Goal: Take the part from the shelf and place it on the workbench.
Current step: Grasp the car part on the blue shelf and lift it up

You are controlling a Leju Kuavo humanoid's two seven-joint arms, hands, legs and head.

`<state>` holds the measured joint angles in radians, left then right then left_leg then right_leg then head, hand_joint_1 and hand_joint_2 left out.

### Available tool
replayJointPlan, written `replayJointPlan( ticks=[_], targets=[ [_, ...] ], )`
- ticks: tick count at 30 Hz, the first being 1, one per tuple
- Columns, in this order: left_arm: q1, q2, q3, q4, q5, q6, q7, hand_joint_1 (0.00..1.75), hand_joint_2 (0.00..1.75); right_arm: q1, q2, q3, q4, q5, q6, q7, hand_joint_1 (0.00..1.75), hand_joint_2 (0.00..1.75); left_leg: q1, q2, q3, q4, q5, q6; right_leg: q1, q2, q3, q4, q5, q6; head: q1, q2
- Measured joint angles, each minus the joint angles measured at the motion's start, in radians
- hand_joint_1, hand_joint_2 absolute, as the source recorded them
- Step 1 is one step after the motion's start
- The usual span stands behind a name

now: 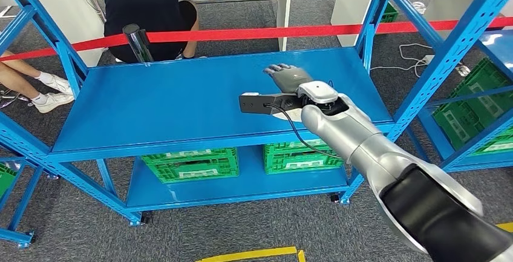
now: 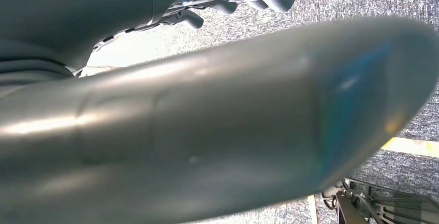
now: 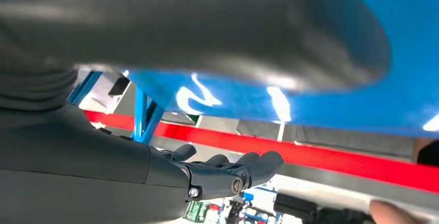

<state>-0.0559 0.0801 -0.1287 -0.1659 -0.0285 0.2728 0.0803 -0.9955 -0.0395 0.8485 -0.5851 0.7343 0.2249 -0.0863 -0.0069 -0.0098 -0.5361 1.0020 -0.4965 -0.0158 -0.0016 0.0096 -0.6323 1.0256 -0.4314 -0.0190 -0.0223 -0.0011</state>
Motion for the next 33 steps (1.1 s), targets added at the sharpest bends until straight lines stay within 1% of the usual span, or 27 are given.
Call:
replayJointPlan(
  ticks=[5, 11, 17, 23, 27, 33],
  targets=[
    [0.001, 0.0, 0.0, 0.0, -0.002, 0.0, -0.004, 0.0, 0.0, 0.002, -0.025, 0.057, -0.013, -0.023, 0.038, 0.016, 0.0, 0.0, 0.0, 0.0, 0.0, 0.0, 0.0, 0.0, 0.0, 0.0, 0.0, 0.0, 0.0, 0.0, 0.0, 0.0],
    [0.001, 0.0, 0.001, 0.0, -0.004, 0.0, -0.004, 0.0, 0.0, 0.02, -0.063, 0.117, -0.031, -0.032, 0.039, 0.032, 0.0, 0.0, 0.0, 0.0, 0.0, 0.0, 0.0, 0.0, 0.0, 0.0, 0.0, 0.0, 0.0, 0.0, 0.0, 0.0],
    [0.004, 0.0, 0.002, 0.0, -0.004, 0.0, 0.001, 0.0, 0.0, 0.033, -0.104, 0.144, -0.038, -0.042, 0.026, 0.043, 0.0, 0.0, 0.0, 0.0, 0.0, 0.0, 0.0, 0.001, 0.0, 0.0, 0.0, 0.0, 0.0, 0.0, 0.0, 0.0],
    [0.004, 0.0, 0.01, 0.0, -0.004, 0.0, 0.001, 0.0, 0.0, 0.033, -0.123, 0.157, -0.038, -0.044, 0.024, 0.048, 0.0, 0.0, 0.0, 0.0, 0.0, 0.0, 0.0, 0.001, -0.001, 0.0, 0.0, 0.0, 0.0, 0.0, 0.0, 0.0],
    [0.005, 0.0, 0.012, 0.0, -0.003, 0.0, 0.001, 0.0, 0.0, 0.032, -0.131, 0.168, -0.037, -0.047, 0.023, 0.05, 0.0, 1.75, 0.0, 0.0, 0.0, 0.0, 0.0, 0.001, 0.0, 0.0, 0.0, 0.0, 0.0, 0.0, 0.0, 0.0],
    [0.006, 0.0, 0.017, 0.0, -0.002, 0.0, -0.002, 0.0, 0.0, 0.03, -0.153, 0.185, -0.034, -0.064, 0.002, 0.057, 0.0, 1.75, 0.0, 0.0, 0.0, 0.0, 0.0, 0.001, -0.001, 0.0, 0.001, 0.0, 0.0, 0.0, 0.0, 0.0]
  ],
)
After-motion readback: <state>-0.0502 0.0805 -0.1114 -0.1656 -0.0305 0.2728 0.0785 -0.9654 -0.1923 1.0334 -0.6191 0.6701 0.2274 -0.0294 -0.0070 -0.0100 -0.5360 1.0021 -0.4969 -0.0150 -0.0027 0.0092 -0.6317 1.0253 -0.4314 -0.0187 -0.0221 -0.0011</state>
